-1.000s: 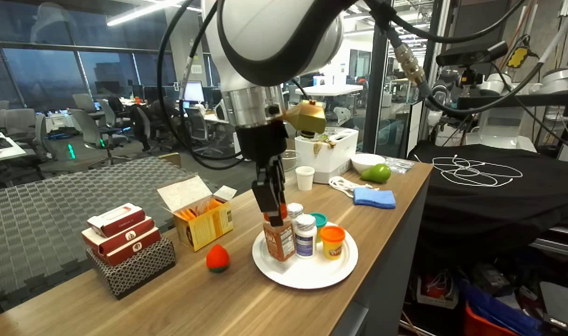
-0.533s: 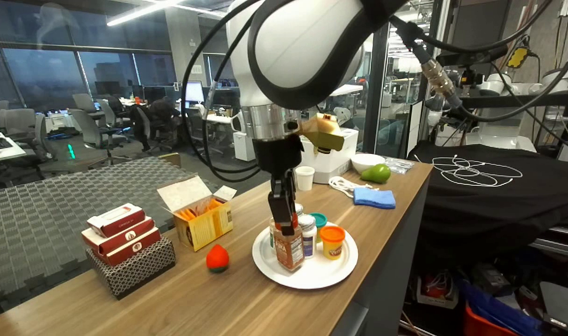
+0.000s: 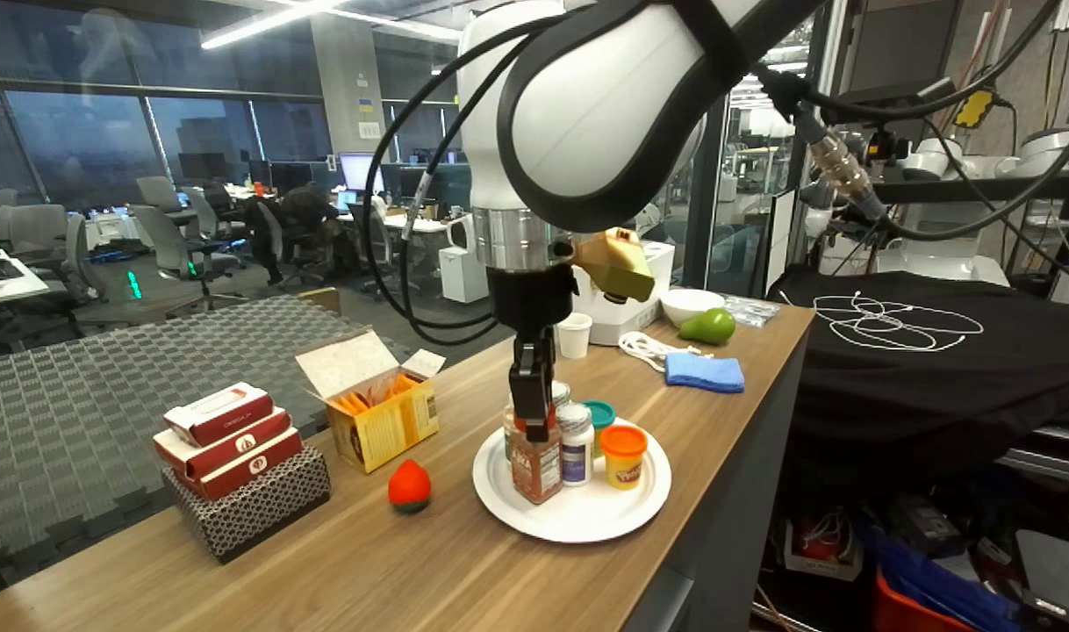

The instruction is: Pick up the bottles and small containers from the table and put them on the plate.

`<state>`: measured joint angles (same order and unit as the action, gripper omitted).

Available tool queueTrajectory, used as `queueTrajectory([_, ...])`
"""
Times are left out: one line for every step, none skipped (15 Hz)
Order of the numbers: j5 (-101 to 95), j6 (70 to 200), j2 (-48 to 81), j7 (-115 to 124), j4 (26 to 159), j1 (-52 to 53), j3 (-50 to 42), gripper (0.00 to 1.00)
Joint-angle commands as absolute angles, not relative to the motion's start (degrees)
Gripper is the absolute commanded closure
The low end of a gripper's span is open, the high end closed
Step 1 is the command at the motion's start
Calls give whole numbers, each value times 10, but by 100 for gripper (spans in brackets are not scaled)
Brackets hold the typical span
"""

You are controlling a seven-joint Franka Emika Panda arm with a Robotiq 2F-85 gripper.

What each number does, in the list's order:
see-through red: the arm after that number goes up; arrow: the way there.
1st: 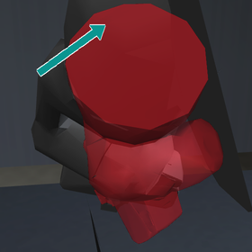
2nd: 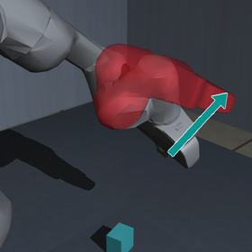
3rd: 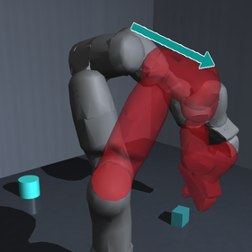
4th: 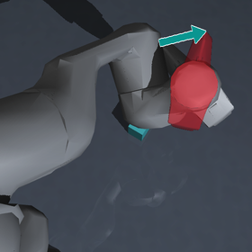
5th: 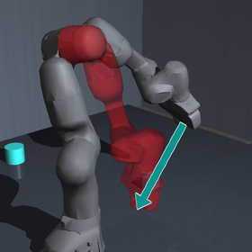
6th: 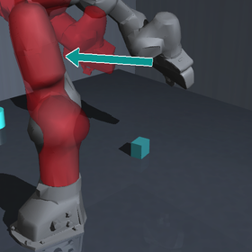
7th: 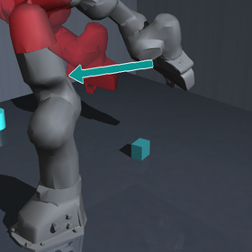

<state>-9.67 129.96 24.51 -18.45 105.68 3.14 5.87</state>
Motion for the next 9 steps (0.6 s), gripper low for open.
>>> queueTrajectory([-91, 1312, 224, -205, 1078, 25, 62, 75])
queueTrajectory([-92, 1312, 224, -209, 1078, 25, 63, 26])
queueTrajectory([-93, 1312, 224, -213, 1078, 25, 63, 24])
queueTrajectory([-95, 1311, 223, -217, 1076, 26, 63, 19])
queueTrajectory([-98, 1303, 223, -222, 1071, 27, 63, 12])
queueTrajectory([-101, 1297, 223, -227, 1066, 28, 62, 3])
queueTrajectory([-111, 1292, 221, -227, 1059, 33, 60, 0])
queueTrajectory([-119, 1287, 219, -231, 1055, 35, 59, 0])
queueTrajectory([-130, 1283, 217, -233, 1047, 38, 57, 0])
